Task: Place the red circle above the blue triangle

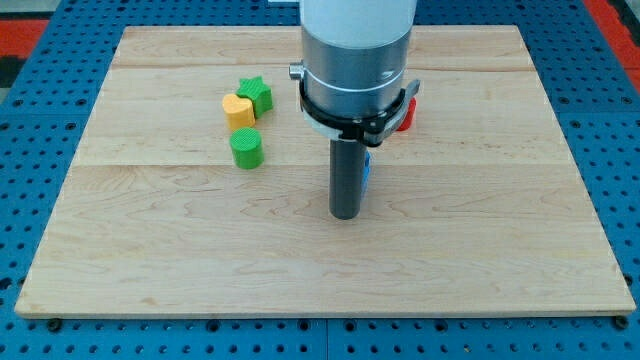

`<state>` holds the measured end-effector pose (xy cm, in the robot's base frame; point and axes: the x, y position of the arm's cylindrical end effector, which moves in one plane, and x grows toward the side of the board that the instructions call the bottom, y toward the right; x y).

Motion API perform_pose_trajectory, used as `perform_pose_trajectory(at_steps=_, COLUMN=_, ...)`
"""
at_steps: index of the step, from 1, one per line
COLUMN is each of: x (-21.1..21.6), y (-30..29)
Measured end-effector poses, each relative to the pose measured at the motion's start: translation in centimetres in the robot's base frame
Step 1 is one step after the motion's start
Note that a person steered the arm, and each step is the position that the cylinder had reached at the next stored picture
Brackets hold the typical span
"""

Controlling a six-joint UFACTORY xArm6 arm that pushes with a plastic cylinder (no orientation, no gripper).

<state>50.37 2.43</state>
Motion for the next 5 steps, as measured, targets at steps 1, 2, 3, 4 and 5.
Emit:
perform_pose_trajectory(at_steps=1, x=-1.4, y=1.1)
perform_pose_trajectory(at_steps=2, x=-1.1, y=9.2)
perform_pose_trajectory(at_steps=3, x=-3.6, y=12.3)
perform_pose_trajectory(at_steps=4, x=-9.0, y=13.1)
perform_pose_trajectory(at_steps=5, x=-11.7, y=13.1)
